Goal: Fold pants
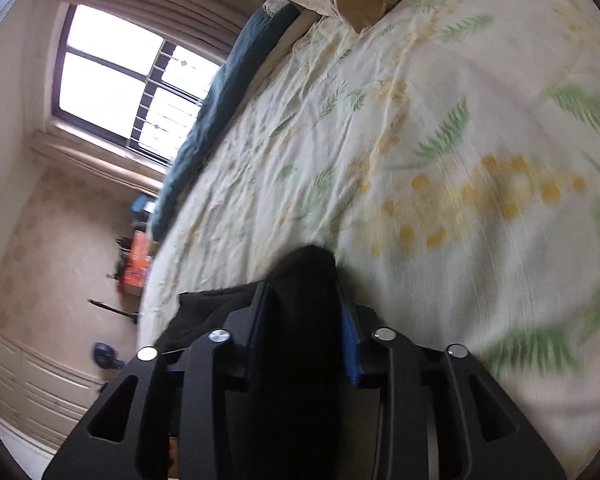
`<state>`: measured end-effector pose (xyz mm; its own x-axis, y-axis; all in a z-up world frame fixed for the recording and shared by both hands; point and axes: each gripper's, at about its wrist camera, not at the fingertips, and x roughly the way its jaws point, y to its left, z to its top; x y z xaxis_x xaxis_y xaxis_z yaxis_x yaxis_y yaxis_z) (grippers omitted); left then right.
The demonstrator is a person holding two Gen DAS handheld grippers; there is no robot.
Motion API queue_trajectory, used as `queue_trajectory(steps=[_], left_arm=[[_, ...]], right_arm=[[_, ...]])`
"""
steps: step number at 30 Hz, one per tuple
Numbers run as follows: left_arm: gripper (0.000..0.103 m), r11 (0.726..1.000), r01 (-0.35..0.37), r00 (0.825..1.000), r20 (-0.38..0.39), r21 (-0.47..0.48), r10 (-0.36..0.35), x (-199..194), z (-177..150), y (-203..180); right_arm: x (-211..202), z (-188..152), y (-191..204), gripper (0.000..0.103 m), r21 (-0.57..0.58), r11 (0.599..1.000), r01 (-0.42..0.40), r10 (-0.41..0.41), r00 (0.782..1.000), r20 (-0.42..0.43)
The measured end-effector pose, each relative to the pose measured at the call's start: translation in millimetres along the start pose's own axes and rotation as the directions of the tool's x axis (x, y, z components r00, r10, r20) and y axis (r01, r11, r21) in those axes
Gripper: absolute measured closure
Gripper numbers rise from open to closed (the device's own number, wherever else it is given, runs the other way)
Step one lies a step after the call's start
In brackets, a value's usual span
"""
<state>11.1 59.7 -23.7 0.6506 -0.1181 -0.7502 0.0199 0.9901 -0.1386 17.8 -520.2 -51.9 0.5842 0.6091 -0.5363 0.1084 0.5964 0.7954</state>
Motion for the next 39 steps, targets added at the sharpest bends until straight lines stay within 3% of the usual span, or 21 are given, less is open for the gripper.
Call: queue_trajectory(steps=[7,9,12,17,21,23,26,28,30,34,36,37,39], left_arm=[[0.003,1.000,0.003,1.000,0.001,0.001,-0.003,-0.4,-1.6,0.3],[0.003,1.000,0.004,1.000,0.001,0.001,-0.004,-0.6,-1.7,0.1],[0.003,1.000,0.002,1.000,0.002,0.000,-0.002,-0.6,-1.7,0.0],[0.003,1.000,0.007,1.000,0.002,0.001,-0.007,-0.8,-1.8,0.2],[0.003,1.000,0.018,1.000,-0.003,0.003,-0.018,-3.9,0.0,-0.2],[0.003,1.000,0.022,1.000,-0.003,0.001,-0.022,-4.7,0.8,0.2],[0.003,1.000,0.021,1.000,-0.001,0.002,-0.021,-5.2,0.6,0.2],[0.003,1.000,0.023,1.000,0.001,0.000,-0.023,-5.2,0.8,0.3],[0.003,1.000,0.024,1.000,0.004,-0.001,-0.024,-5.8,1.2,0.8],[0.003,0.999,0.032,0.999,0.004,0.003,-0.032,-5.9,1.5,2.2],[0.003,0.999,0.043,0.999,0.005,0.004,-0.043,-7.6,1.7,3.4],[0.003,0.999,0.052,0.999,0.006,0.004,-0.052,-9.8,1.8,4.0],[0.003,0.997,0.078,0.997,0.010,-0.012,-0.078,-18.1,2.9,9.0]], right_arm=[[-41.4,-59.7,-10.2,0.061,-0.005,0.998,-0.063,0.063,0.998,0.023],[-43.9,-65.3,-11.0,0.072,-0.044,0.999,-0.017,0.018,1.000,0.025],[-40.8,-68.0,-12.3,0.075,-0.068,0.997,0.021,-0.018,0.999,0.045],[-41.1,-66.3,-10.4,0.071,-0.045,0.999,0.016,-0.014,0.999,0.042],[-60.8,-66.4,16.2,0.066,-0.062,0.990,0.127,-0.114,0.978,0.176],[-60.9,-70.6,41.6,0.065,-0.114,0.982,0.148,-0.121,0.969,0.216],[-35.0,-82.3,82.0,0.063,-0.187,0.981,0.044,-0.012,0.985,0.171],[2.0,-91.6,101.9,0.059,-0.200,0.976,-0.084,0.093,0.995,0.036],[45.0,-104.7,118.1,0.059,-0.202,0.964,-0.173,0.157,0.983,-0.094],[107.5,-119.1,136.1,0.059,-0.233,0.957,-0.174,0.119,0.965,-0.232],[139.1,-124.2,133.7,0.056,-0.206,0.971,-0.123,0.056,0.951,-0.304],[142.9,-122.2,135.7,0.056,-0.215,0.970,-0.111,0.045,0.956,-0.291],[144.6,-122.1,139.3,0.046,-0.222,0.968,-0.119,0.052,0.957,-0.287]])
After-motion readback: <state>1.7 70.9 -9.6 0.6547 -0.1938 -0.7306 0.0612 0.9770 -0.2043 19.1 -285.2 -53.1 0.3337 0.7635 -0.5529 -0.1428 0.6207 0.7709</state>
